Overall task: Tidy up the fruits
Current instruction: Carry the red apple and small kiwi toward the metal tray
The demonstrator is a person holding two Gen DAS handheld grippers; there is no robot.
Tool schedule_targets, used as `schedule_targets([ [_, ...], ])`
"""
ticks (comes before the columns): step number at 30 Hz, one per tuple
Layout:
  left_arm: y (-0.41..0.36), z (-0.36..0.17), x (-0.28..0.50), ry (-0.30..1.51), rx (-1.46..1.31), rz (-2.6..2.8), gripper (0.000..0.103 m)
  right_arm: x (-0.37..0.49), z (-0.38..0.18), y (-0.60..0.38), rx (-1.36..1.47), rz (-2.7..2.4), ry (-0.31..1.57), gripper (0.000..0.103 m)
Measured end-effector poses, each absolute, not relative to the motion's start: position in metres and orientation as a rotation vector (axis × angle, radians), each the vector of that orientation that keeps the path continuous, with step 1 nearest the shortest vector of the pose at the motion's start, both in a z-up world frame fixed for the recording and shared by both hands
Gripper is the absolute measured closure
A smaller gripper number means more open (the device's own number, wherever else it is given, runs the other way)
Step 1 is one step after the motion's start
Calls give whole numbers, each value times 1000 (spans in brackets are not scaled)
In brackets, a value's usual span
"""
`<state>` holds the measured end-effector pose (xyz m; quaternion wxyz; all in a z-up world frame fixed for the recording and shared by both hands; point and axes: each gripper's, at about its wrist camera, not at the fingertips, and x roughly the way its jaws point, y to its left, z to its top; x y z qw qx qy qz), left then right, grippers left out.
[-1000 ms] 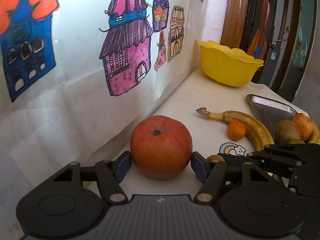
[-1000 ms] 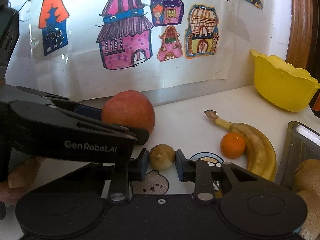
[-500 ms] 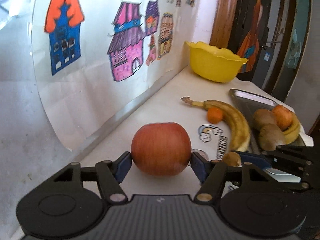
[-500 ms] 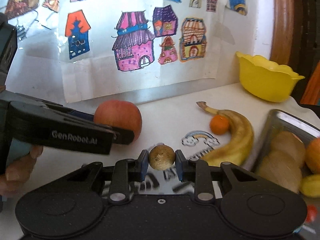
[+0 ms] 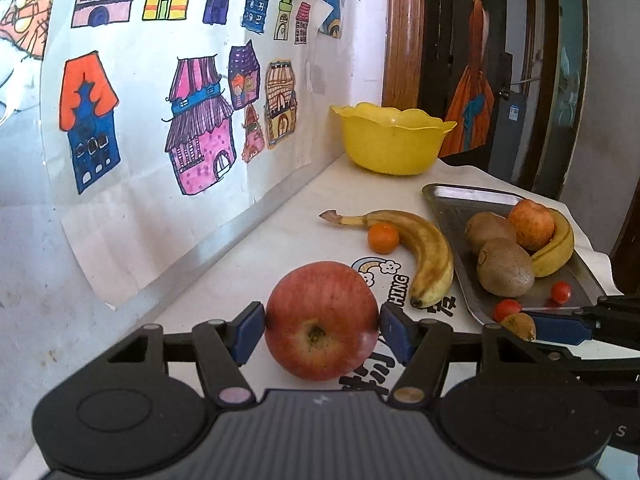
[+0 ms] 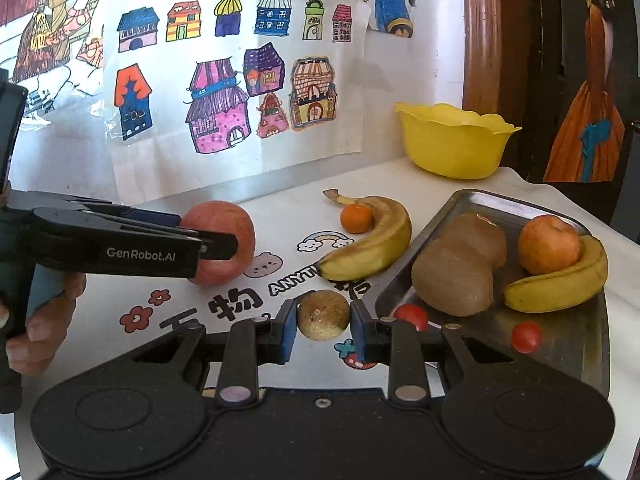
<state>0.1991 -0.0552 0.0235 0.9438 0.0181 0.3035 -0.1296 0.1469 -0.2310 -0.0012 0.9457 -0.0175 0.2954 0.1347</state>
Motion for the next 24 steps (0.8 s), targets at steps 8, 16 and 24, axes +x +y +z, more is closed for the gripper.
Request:
schedule_targets([
  [8,-52,22,192,615,55,-282,35,162,-14,-216,-40,319,636,73],
  [16,-49,13,193,643,48,-335,27,179,-24,-205,-57,339,671,73],
  [24,-55,3,209,654,73,-346,26,186,-29,-206,-73,331,670,73],
])
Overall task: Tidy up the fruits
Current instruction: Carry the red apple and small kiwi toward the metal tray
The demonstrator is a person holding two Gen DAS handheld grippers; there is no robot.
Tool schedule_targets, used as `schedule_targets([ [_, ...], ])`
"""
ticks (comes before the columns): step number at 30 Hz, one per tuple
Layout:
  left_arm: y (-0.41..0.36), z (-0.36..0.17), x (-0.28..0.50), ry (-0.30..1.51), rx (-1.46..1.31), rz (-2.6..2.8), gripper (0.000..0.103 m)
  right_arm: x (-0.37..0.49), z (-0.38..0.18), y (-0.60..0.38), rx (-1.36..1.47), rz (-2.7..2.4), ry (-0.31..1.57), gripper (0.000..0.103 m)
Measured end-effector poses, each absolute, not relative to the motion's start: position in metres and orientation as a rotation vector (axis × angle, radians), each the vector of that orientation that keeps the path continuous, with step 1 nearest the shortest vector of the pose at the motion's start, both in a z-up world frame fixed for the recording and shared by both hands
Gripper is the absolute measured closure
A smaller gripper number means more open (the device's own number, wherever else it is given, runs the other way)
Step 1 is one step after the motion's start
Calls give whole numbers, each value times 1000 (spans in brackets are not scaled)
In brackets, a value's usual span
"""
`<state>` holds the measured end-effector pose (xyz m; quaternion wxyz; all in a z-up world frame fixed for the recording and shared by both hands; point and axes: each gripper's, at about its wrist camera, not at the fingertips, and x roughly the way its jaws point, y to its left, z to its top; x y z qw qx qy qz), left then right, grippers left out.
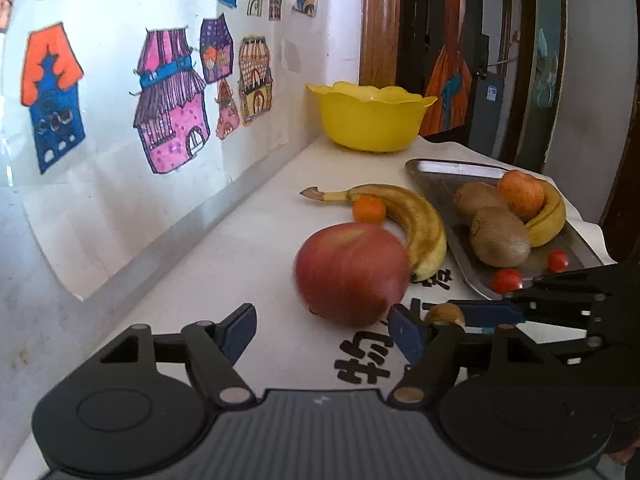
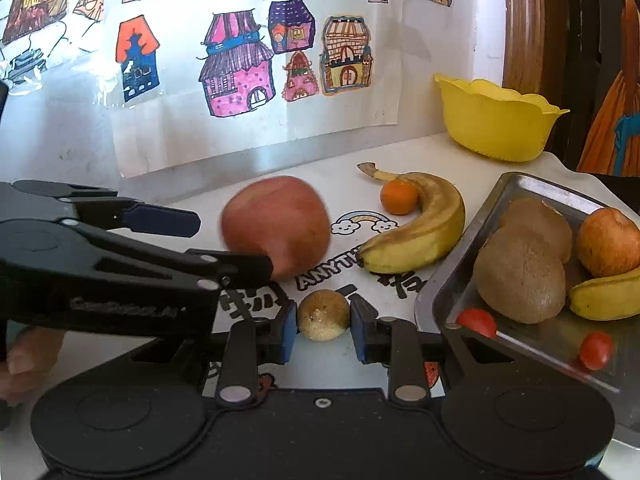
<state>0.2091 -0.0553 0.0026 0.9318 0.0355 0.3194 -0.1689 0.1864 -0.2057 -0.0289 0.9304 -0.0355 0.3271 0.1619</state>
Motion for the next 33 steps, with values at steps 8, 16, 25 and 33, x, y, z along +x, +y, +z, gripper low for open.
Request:
schedule_targets([
  [8,-62,9,228,603,94,-403,15,190,-31,-214,-66,322,660,73],
  [16,-83,-2,245,631,150,-430,15,196,-32,-219,-49,326,661,72],
  [25,-82,-9,252,673,126,-429,29,199,-32,-218,-54,334,661,70],
  [33,-80,-6,239,695,117,-413,29,189,-31,-217,-76,324,659,72],
])
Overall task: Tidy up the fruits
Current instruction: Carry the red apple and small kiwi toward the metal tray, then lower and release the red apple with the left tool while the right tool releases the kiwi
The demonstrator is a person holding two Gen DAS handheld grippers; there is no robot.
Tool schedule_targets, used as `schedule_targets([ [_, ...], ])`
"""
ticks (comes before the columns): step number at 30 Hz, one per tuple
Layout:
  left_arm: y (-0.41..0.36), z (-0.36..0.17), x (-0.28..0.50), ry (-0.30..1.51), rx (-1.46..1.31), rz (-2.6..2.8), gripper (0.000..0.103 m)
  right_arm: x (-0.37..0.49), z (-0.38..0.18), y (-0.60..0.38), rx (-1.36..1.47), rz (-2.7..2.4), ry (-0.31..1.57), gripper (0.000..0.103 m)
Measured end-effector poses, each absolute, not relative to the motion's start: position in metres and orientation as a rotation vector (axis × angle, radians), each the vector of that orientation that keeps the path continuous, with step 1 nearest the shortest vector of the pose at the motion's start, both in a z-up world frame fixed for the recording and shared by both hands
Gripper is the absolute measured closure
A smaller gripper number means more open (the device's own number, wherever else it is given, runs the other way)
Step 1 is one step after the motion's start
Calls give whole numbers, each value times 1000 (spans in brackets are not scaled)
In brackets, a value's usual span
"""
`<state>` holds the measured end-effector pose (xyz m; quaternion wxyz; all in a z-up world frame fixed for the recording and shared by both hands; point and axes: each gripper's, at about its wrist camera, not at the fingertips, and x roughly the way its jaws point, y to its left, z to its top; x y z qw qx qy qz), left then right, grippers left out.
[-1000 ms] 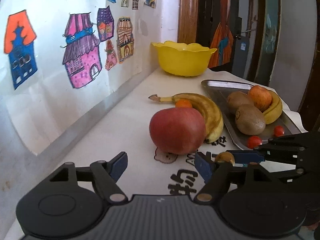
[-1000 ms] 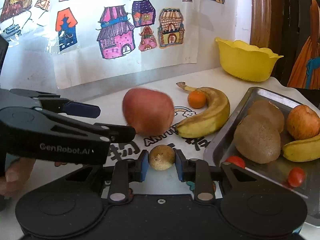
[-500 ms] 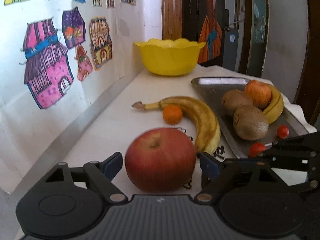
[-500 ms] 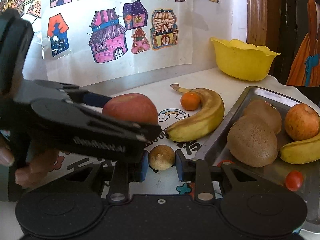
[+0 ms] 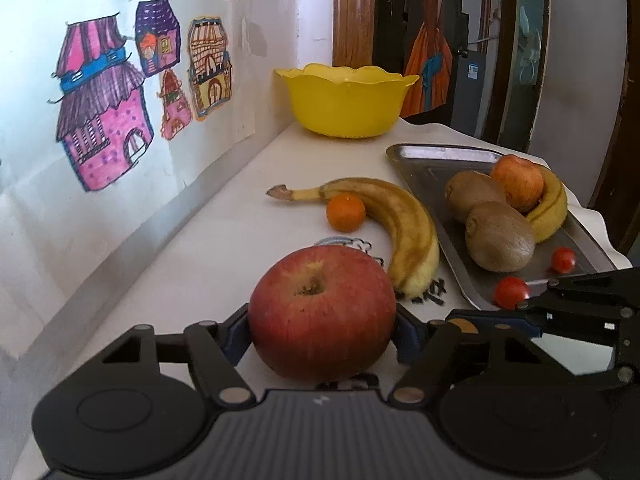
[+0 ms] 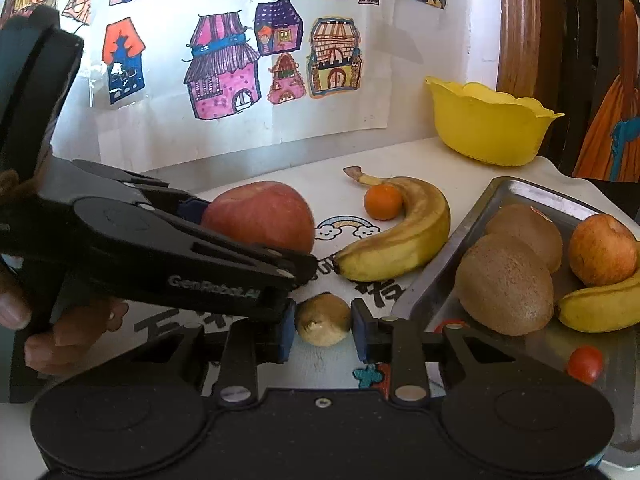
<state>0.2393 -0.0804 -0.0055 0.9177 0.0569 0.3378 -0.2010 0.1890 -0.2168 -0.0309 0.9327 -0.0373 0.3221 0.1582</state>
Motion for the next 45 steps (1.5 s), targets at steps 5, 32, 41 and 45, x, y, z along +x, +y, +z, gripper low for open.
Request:
schedule_targets([
  [5,-84,-3,217,706,111,-427,29,168,-29,-228,-41,316,656,72],
  [32,-227,13,187,687,105,-623,29,128,-5,-402,5,60,502,72],
  [41,-244,2,199,695,135,-600,29,154,-25,-413,32,85,531,72],
  [45,-249,1,202,696,154,-604,29,159,-27,-417,46,83,533,72],
])
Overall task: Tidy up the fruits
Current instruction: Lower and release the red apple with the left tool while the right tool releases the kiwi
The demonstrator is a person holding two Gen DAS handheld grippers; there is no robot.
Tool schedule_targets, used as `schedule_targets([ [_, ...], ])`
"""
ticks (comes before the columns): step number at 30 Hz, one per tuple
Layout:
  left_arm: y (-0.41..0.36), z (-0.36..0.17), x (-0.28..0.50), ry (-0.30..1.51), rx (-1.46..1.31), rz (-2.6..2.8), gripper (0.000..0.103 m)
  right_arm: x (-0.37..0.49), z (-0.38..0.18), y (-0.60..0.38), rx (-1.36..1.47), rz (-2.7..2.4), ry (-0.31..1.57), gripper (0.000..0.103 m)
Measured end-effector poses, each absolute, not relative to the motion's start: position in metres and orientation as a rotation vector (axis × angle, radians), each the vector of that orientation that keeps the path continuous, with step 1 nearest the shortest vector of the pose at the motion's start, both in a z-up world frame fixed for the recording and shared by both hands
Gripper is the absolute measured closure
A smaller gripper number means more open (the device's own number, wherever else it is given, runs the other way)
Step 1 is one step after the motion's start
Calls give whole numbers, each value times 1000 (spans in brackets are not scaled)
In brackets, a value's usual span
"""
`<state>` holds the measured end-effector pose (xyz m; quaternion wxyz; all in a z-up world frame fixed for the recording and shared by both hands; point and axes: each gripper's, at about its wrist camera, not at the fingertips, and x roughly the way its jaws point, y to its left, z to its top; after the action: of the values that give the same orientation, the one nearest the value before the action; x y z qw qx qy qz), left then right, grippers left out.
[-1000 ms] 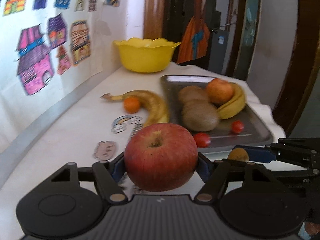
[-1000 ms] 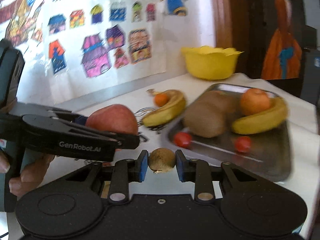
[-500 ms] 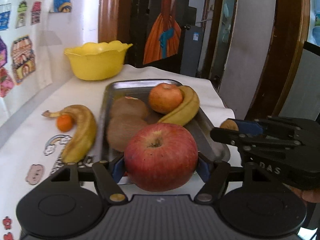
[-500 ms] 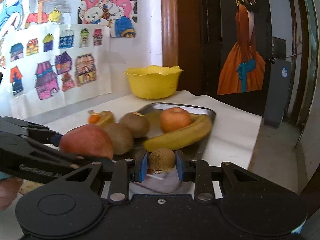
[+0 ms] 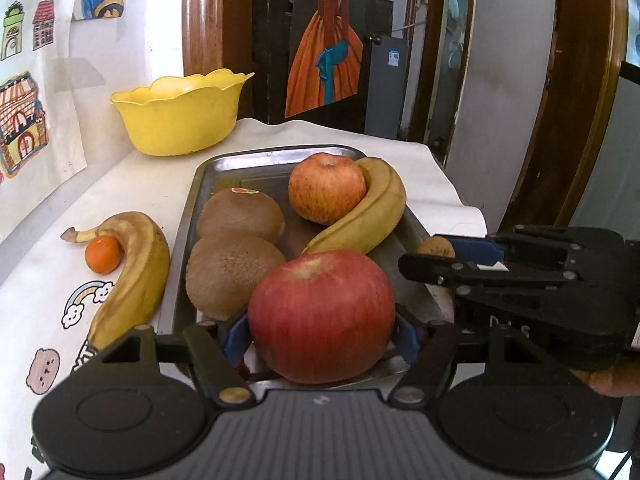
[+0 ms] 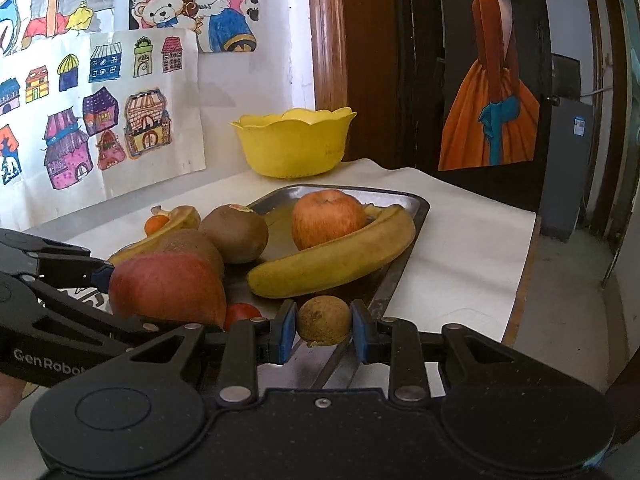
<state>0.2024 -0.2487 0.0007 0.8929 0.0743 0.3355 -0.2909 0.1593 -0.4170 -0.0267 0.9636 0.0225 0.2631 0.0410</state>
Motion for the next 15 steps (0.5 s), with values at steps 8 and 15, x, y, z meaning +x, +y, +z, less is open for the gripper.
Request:
schedule_targets([
  [8,-247,-1,202,696,157,-601,29,166,-27,-416,42,79,536,70],
  [15,-243,4,192,682,165,-611,25,159,-20,-417,65,49,524,58],
])
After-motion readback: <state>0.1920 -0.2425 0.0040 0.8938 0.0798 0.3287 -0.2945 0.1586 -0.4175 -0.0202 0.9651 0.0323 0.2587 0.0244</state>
